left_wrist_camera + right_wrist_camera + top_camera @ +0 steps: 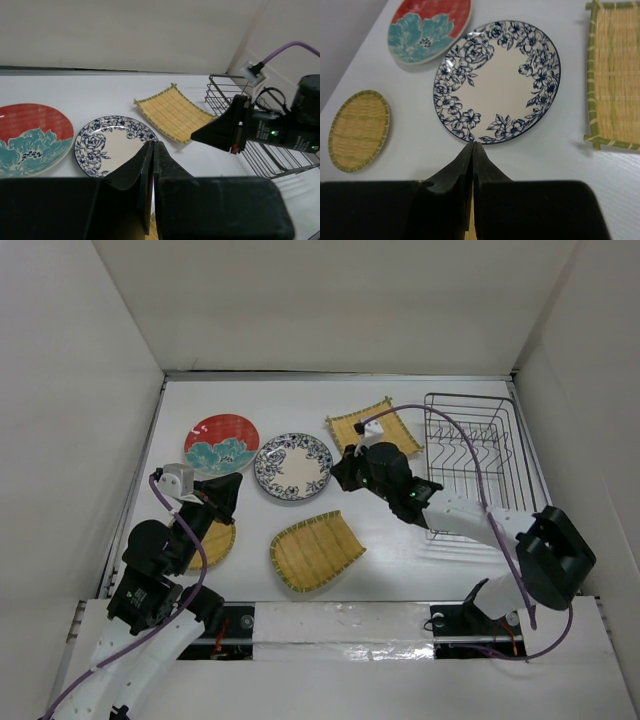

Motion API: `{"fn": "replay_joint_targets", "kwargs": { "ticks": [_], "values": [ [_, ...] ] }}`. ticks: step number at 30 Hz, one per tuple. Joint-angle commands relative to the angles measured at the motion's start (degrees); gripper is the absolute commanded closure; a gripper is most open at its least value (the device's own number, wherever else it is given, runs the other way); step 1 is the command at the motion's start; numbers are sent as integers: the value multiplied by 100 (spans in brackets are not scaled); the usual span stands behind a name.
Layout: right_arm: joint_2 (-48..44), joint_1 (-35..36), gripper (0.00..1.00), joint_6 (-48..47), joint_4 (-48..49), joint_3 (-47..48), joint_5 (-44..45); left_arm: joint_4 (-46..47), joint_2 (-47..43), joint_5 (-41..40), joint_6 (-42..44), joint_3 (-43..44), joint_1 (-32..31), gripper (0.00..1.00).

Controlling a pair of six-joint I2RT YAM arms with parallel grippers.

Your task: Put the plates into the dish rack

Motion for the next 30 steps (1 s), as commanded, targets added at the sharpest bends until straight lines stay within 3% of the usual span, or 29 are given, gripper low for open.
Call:
{"fn": "replay_joint_targets", "kwargs": {
  "ticks": [1, 4, 5, 8, 9, 16, 23, 30],
  "values": [
    [532, -28, 91, 261, -121, 366, 429, 246, -51, -60, 21, 6, 23, 100],
    [884, -308, 63, 594, 71, 366, 248, 246, -25, -69, 12, 6, 23, 100],
    [990, -378, 50, 683, 133, 358, 141, 228, -7, -77, 12, -3, 23, 100],
    [1377, -537, 34, 1017, 318, 375, -123, 175, 54, -157, -14, 23, 23, 100],
    [1465, -616, 33, 1105, 388, 358, -202, 184, 54, -148, -6, 23, 23, 100],
    [2291, -739, 32, 1833, 1204, 366, -737, 219, 63, -42, 3, 23, 23, 71],
    [3065, -792, 35, 2406, 1636, 665, -871, 228, 19, -42, 12, 6, 23, 67],
    [3469, -845, 54, 3100, 2330, 569, -827, 237, -33, -77, 12, 6, 23, 67]
  ]
}}
